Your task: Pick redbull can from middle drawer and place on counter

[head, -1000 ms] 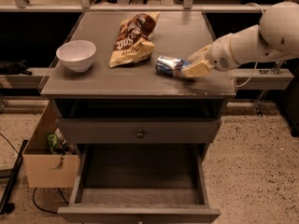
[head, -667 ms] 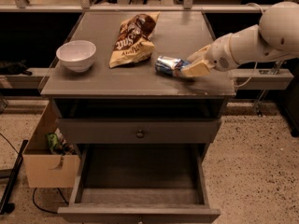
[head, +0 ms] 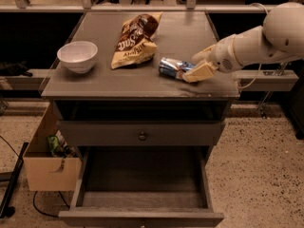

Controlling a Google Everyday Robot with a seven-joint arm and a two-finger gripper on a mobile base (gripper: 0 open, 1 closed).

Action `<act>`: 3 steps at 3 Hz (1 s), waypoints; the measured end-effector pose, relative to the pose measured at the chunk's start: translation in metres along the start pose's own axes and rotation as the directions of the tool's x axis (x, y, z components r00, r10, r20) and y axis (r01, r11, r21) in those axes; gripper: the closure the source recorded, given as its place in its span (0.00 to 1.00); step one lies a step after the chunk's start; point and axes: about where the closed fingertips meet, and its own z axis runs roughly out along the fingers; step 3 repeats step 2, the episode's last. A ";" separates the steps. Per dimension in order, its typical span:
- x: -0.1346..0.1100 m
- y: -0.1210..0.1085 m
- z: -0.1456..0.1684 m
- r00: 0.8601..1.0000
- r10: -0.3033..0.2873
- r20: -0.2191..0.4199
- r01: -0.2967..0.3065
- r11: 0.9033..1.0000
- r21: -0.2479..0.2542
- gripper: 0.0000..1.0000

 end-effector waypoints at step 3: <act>0.000 0.000 0.000 1.000 0.000 0.000 0.000 1.000 0.000 0.00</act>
Offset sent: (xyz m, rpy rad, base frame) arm 0.0000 0.0000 0.0000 0.0000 0.0000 0.0000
